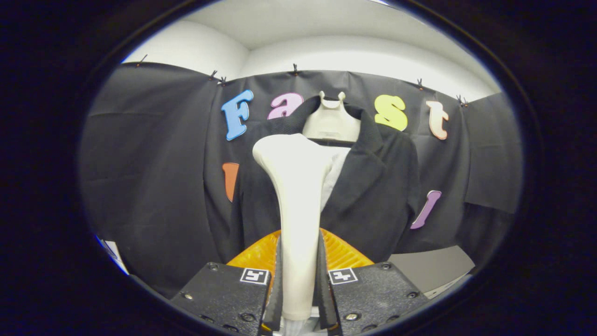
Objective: Iron the clothes twice with a garment steamer, once on the left side and once on the right side.
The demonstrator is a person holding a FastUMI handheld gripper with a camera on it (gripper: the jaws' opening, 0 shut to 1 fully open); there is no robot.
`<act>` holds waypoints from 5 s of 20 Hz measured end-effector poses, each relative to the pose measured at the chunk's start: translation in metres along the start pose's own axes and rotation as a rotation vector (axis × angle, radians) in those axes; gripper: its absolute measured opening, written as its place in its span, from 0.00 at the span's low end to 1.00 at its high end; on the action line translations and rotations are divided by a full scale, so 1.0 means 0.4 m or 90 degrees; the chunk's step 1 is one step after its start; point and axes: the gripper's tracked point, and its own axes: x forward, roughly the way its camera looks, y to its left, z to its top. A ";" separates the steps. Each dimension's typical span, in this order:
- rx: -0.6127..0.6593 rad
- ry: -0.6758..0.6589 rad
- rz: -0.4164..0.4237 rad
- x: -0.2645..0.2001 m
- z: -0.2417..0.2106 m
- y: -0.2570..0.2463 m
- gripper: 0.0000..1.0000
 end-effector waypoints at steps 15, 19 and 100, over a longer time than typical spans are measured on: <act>-0.032 0.065 -0.013 0.117 -0.114 0.105 0.33; -0.041 0.088 -0.008 0.106 -0.183 0.122 0.33; 0.252 0.159 -0.156 -1.168 -1.033 -0.877 0.33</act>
